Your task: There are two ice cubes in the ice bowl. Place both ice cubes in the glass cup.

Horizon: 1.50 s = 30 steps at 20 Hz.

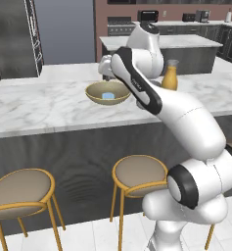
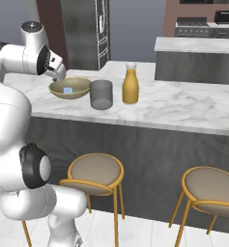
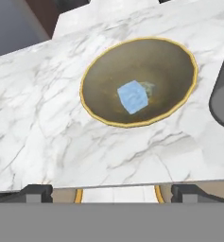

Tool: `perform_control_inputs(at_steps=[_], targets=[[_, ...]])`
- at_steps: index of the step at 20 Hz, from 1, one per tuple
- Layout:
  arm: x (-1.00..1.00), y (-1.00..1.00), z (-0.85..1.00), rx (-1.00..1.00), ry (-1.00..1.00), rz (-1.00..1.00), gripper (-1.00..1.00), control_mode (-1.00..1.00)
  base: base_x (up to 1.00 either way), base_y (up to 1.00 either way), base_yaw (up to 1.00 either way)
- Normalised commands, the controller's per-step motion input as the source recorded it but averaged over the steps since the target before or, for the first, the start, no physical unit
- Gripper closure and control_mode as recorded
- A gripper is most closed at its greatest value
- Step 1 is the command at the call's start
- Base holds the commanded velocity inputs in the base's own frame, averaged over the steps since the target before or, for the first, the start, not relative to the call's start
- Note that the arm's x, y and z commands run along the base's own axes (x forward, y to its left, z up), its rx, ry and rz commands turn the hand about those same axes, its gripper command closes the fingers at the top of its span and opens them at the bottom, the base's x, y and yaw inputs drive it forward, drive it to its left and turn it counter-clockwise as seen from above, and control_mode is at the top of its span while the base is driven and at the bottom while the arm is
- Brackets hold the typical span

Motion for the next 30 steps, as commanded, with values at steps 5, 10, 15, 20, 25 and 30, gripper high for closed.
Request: perform_control_inputs(at_steps=[5,10,15,20,25,30], targets=[[0.25,0.00,-0.06,0.00,0.02,0.00,-1.00,-1.00,0.00,0.00,0.00],[0.48,-0.01,-0.22,0.00,0.06,0.00,-1.00,-1.00,0.00,0.00,0.00],[0.51,0.00,-0.28,-0.01,0.22,0.00,-1.00,-1.00,0.00,0.00,0.00],[0.48,0.00,-0.19,-0.05,0.04,0.00,-1.00,-1.00,0.00,0.00,0.00],[0.34,0.00,-0.29,-0.15,-0.01,0.00,-1.00,-1.00,0.00,0.00,0.00],[0.06,0.00,-0.37,-0.10,0.00,0.00,-1.00,-1.00,0.00,0.00,0.00]])
